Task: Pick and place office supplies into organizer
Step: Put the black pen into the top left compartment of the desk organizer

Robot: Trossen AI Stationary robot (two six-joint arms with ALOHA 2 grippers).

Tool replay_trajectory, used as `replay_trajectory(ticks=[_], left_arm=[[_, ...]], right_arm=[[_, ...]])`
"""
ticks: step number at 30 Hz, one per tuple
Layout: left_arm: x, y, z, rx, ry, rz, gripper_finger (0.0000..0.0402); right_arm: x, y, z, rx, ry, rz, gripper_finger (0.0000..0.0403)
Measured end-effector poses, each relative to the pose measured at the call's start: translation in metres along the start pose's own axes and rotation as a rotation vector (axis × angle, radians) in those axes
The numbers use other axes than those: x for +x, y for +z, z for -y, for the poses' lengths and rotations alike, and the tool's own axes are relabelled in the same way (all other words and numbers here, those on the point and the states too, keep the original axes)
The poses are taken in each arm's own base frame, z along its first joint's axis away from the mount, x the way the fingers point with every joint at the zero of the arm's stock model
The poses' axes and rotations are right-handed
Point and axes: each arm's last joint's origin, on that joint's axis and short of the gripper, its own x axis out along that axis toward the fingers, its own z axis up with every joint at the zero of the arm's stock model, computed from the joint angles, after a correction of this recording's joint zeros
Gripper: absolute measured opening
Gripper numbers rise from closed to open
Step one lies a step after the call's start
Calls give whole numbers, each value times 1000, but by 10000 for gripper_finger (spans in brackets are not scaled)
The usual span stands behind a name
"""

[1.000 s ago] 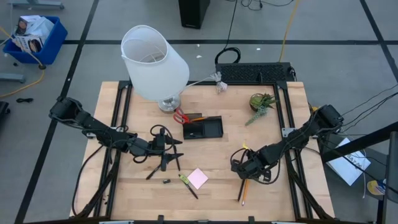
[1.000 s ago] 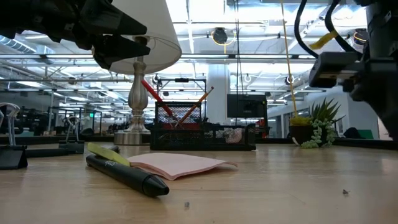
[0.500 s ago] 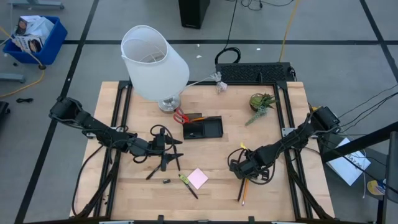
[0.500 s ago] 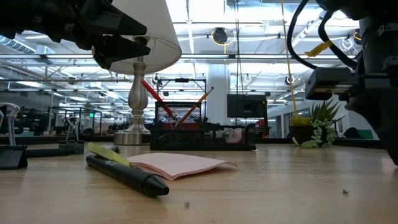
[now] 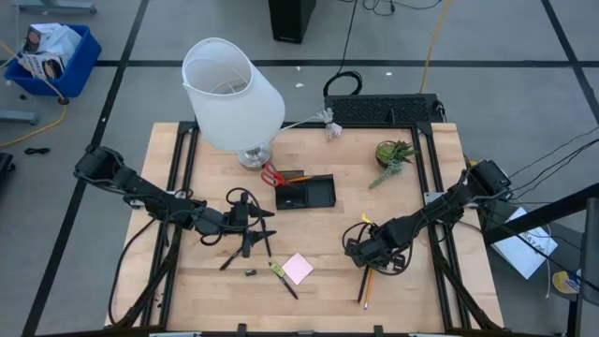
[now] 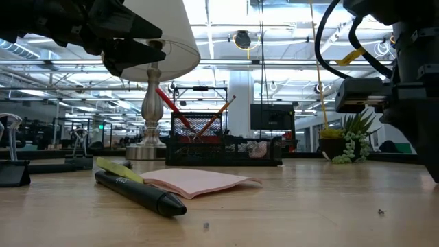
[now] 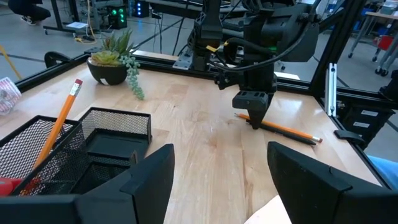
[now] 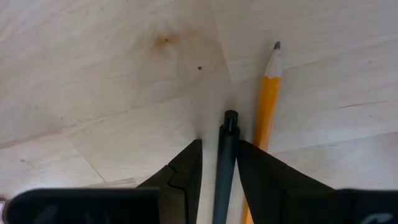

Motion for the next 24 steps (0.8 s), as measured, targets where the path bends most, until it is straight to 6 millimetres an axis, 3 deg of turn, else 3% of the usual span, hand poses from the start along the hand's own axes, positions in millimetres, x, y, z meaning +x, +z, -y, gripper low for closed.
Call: replay_trajectory(ticks=[24], left_arm=[[0, 0, 0, 0, 0, 0, 258]], right_arm=[[0, -2, -1, -53, 10, -29, 94]])
